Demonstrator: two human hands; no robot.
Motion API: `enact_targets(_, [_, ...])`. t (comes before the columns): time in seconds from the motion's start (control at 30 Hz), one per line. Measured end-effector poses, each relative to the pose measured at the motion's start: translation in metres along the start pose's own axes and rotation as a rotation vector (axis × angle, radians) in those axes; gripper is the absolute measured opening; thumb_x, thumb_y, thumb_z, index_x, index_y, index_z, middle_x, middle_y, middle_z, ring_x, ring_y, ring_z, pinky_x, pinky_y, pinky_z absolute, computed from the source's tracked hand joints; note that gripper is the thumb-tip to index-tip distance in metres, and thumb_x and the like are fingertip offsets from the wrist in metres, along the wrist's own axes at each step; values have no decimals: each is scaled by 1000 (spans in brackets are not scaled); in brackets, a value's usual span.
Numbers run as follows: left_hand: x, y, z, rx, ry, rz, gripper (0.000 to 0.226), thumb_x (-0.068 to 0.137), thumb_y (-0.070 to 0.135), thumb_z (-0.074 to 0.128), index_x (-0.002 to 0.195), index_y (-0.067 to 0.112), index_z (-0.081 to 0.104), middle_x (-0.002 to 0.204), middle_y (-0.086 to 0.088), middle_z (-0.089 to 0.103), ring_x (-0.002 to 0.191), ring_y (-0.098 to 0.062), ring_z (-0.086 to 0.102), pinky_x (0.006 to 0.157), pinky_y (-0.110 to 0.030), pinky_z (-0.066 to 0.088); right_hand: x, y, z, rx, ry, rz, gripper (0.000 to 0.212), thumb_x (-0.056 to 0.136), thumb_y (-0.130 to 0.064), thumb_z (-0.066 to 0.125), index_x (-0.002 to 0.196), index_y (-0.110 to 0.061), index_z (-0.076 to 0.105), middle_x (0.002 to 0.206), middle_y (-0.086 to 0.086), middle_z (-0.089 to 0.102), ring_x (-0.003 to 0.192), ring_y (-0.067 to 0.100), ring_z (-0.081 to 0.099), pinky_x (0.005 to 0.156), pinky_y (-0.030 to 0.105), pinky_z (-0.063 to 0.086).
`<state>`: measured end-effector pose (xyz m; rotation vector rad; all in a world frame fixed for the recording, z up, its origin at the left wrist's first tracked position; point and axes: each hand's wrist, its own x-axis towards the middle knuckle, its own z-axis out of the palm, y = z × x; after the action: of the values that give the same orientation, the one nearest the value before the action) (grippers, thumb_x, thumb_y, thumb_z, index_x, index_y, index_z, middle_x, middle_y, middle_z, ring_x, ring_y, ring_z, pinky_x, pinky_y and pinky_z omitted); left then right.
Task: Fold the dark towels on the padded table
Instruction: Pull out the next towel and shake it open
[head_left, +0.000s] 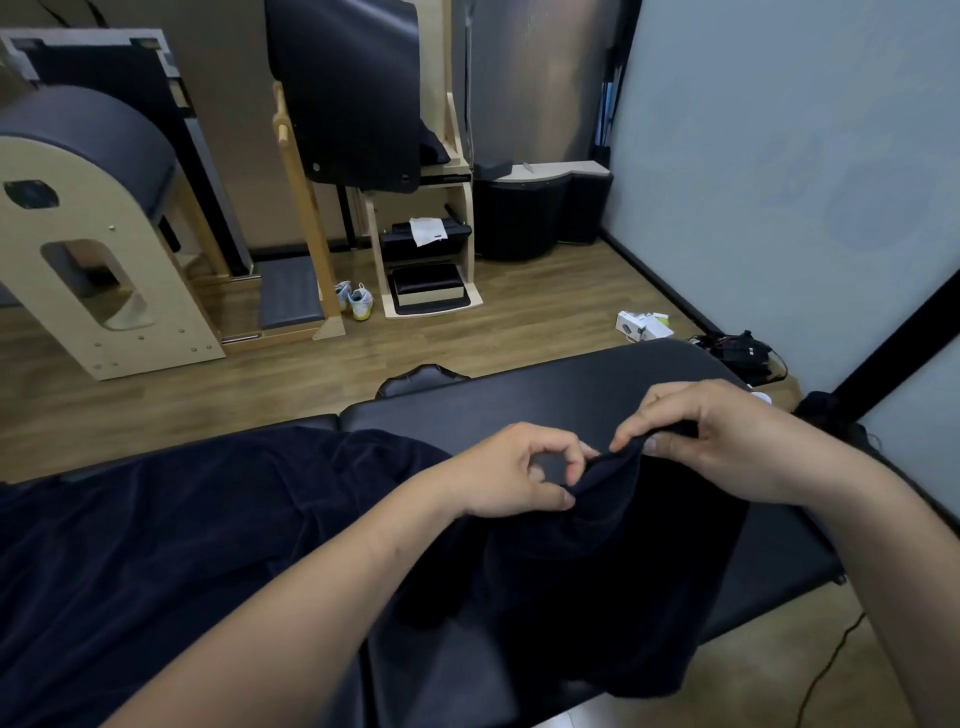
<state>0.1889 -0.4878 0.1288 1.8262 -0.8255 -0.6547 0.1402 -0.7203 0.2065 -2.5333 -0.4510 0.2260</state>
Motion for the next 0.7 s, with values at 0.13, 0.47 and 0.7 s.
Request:
enact_targets(0.13, [-7, -1, -4, -69, 68, -5, 21, 87, 1, 68, 89, 16, 53, 86, 11, 67, 42, -8, 29, 45, -19, 27, 4, 5, 5, -72, -4, 44, 31, 93, -25, 64, 94, -57, 67, 96, -17, 63, 98, 5, 60, 89, 45, 48])
enact_targets(0.47, [-28, -22, -28, 63, -39, -142, 11, 91, 31, 68, 85, 23, 73, 78, 15, 64, 71, -13, 57, 68, -26, 46, 9, 13, 1, -102, 78, 111, 38, 94, -24, 62, 80, -59, 61, 91, -15, 62, 86, 4, 58, 79, 29, 48])
enact_targets(0.7, [-50, -40, -51, -110, -32, -221, 25, 87, 18, 74, 104, 1, 72, 108, -6, 69, 101, -22, 67, 93, -37, 54, 3, 30, -18, -119, 134, 125, 45, 93, -20, 64, 88, -65, 58, 92, -16, 62, 89, 8, 57, 82, 30, 46])
